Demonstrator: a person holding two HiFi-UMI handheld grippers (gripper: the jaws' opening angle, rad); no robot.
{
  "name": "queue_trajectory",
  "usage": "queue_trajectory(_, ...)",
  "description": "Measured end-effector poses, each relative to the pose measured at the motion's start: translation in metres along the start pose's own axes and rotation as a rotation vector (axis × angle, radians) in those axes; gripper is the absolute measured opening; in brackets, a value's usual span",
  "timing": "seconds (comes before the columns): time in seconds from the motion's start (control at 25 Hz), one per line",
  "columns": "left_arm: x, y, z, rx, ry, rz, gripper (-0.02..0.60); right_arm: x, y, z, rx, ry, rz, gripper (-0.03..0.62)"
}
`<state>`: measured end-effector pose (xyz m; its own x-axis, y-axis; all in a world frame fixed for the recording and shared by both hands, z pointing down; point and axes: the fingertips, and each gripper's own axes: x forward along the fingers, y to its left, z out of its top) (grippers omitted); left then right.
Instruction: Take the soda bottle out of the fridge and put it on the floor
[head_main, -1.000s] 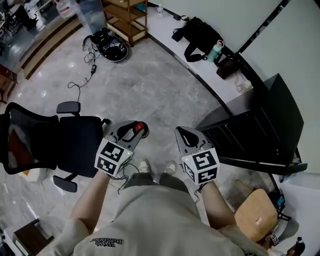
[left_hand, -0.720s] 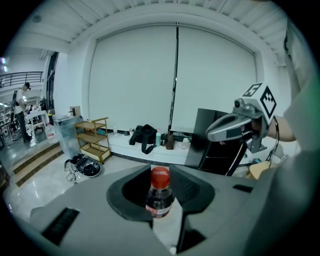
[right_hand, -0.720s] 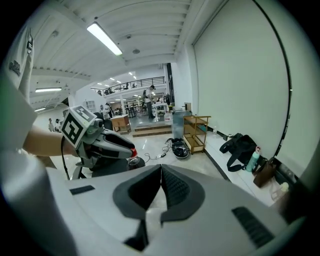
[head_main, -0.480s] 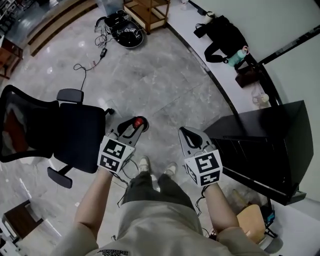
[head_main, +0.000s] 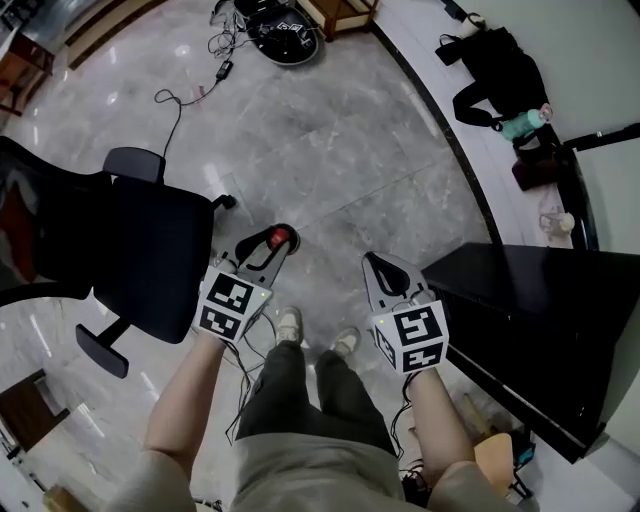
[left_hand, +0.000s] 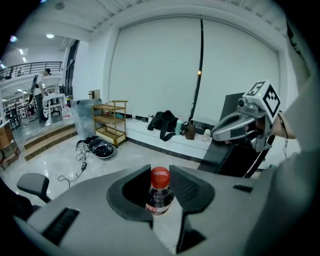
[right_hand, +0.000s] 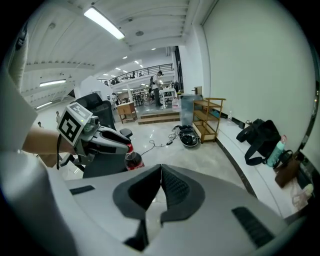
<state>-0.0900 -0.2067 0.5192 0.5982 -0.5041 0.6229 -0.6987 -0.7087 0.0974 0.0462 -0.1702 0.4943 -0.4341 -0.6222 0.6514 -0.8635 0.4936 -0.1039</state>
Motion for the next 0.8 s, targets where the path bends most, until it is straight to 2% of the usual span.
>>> queue_trajectory(0.16,0.03,0.026,-0.041,-0.024,0.021,0.032,0.11,0.047,0.004,-0.036,-0.005,0.046,0.03,-0.003)
queue_trajectory(0.32,0.063,0.048,-0.087,-0.098,0.042,0.038,0.11,0.091,0.007,-0.074,-0.015,0.08,0.061,-0.003)
queue_trajectory(0.64,0.129,0.08,-0.181,-0.121,0.079,0.054,0.11,0.189,0.013,-0.133,-0.11,0.123,0.103,-0.003)
queue_trajectory(0.72,0.146,0.087,-0.207,-0.123,0.084,0.06,0.11,0.21,0.019,-0.147,-0.065,0.114,0.138,-0.003)
queue_trajectory(0.8,0.165,0.093,-0.235,-0.124,0.093,0.07,0.11,0.231,0.026,-0.162,0.024,0.105,0.191,-0.003)
